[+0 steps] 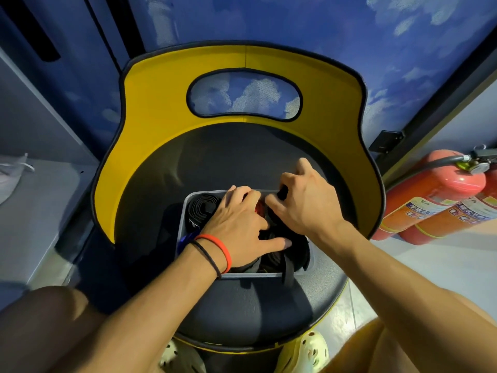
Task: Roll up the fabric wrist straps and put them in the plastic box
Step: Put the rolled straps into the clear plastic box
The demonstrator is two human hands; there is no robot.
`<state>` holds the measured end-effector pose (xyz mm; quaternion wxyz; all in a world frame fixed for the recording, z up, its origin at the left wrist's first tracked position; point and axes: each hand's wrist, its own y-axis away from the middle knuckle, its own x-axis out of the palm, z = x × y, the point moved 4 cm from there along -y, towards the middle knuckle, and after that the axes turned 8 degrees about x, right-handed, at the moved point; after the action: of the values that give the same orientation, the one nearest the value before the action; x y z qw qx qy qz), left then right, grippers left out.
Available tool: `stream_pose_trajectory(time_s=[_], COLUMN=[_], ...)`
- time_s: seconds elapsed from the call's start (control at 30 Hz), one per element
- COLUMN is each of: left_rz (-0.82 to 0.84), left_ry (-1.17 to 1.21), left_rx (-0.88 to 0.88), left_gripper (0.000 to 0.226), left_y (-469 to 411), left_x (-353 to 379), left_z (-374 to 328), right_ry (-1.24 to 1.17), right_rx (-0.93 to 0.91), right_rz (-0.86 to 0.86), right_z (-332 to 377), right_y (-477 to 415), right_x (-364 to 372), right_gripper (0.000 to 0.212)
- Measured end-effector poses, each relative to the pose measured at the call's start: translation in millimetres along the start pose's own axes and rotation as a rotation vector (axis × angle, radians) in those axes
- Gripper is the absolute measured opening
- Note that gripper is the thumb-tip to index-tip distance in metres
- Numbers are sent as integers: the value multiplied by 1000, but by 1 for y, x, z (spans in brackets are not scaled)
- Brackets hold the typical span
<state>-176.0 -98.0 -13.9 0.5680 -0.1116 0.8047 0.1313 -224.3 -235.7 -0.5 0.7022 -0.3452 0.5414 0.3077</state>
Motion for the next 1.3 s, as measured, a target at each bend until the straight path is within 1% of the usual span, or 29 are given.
stream_pose_trajectory(time_s=[0.1,0.2,0.27,0.3,0.4,0.5,0.57,0.6,0.63,0.7,0.73,0.8,0.87,0.9,0.93,0.97,1.0,1.07,1.1,1.17,1.2,1.23,1.3], left_rz=[-2,-13,-12,-5,4,21,25,14,0,-17,-22,-29,-58,-95,-140,-164,-151,-81,-53,-31,-31,-34,-46], left_ry=[11,-4,-14,-13,-28,-68,-120,-147,-168,-182,-185,-169,-86,-69,-97,-147,-180,-184,-175,-184,-193,-195,-190], left_rx=[-3,3,9,6,-2,-6,0,7,16,30,34,45,44,37,20,-8,-33,-45,-36,-10,1,11,35], left_gripper=[63,63,64,64,64,66,68,70,70,69,67,62,50,48,55,67,78,94,100,105,103,99,94], left_y=[1,1,1,1,-1,-1,0,0,1,2,3,6,11,15,20,26,32,45,48,50,50,49,49], left_x=[-1,-2,-1,0,2,2,3,4,4,5,6,6,3,2,0,0,1,9,11,12,12,12,14], left_z=[0,-1,-1,-1,0,-1,-2,-3,-3,-3,-3,-5,-4,-3,-1,2,4,8,10,11,12,13,13], right_ry=[46,99,125,125,61,52,69,82,105,124,119,102,41,12,-10,-32,-76,-201,-246,-265,-256,-245,-203], right_rx=[13,-49,-71,-64,-47,-13,24,30,22,23,38,71,142,169,176,167,152,86,32,-108,-186,-250,-305], right_rz=[-35,-96,-153,-152,-35,198,312,360,413,491,494,441,382,357,333,303,266,179,124,3,-37,-39,49], right_z=[5,12,12,11,7,3,-1,-2,0,4,5,0,-6,-8,-8,-6,-5,-4,-3,-5,-4,-2,0], right_y=[-7,-13,-18,-20,-24,-27,-32,-35,-37,-37,-35,-29,-24,-22,-23,-23,-23,-20,-16,-3,6,16,37], right_x=[7,16,21,25,38,50,56,60,63,67,67,64,60,58,57,54,52,44,37,20,12,6,6], right_gripper=[40,38,47,51,61,84,91,90,85,66,60,59,66,69,70,70,67,59,51,33,31,33,44])
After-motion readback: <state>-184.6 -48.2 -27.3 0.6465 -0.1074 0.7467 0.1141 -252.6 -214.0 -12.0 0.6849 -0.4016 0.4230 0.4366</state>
